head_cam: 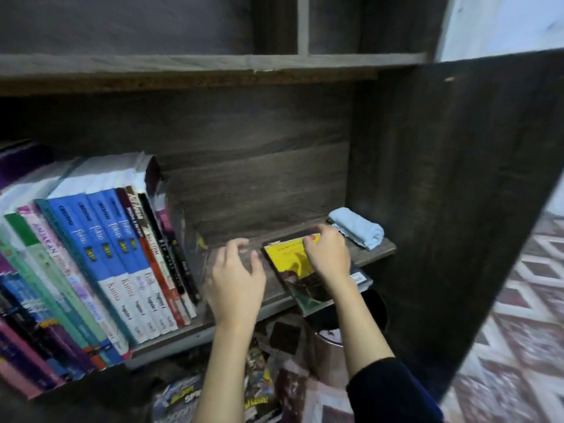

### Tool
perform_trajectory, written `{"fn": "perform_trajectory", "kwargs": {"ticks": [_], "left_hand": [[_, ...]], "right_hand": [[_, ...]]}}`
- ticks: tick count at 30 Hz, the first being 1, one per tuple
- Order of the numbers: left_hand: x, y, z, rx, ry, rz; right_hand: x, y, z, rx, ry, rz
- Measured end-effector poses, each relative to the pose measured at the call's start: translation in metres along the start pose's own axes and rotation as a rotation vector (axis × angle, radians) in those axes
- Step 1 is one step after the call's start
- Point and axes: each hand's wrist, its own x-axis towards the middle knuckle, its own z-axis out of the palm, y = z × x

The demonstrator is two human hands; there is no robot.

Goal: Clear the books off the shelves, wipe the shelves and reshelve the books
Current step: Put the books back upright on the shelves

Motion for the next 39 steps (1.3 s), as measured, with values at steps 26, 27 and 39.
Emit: {"fn": "perform_trajectory", "kwargs": {"ticks": [26, 27, 39], "left_hand": [[-0.023, -0.020, 0.072, -0.069, -0.668, -0.591], [-0.021, -0.022, 0.071, -0.094, -0.649, -0.605], [-0.003, -0.025, 0.056, -0.413, -0.439, -0.535]], "right_hand": [[-0.001, 0.054, -0.031, -0.026, -0.336, 0.472], [-0.003, 0.055, -0.031, 0.107, -0.377, 0.492], [-0.007, 0.021, -0.046, 0.903, -0.414, 0.434]]}}
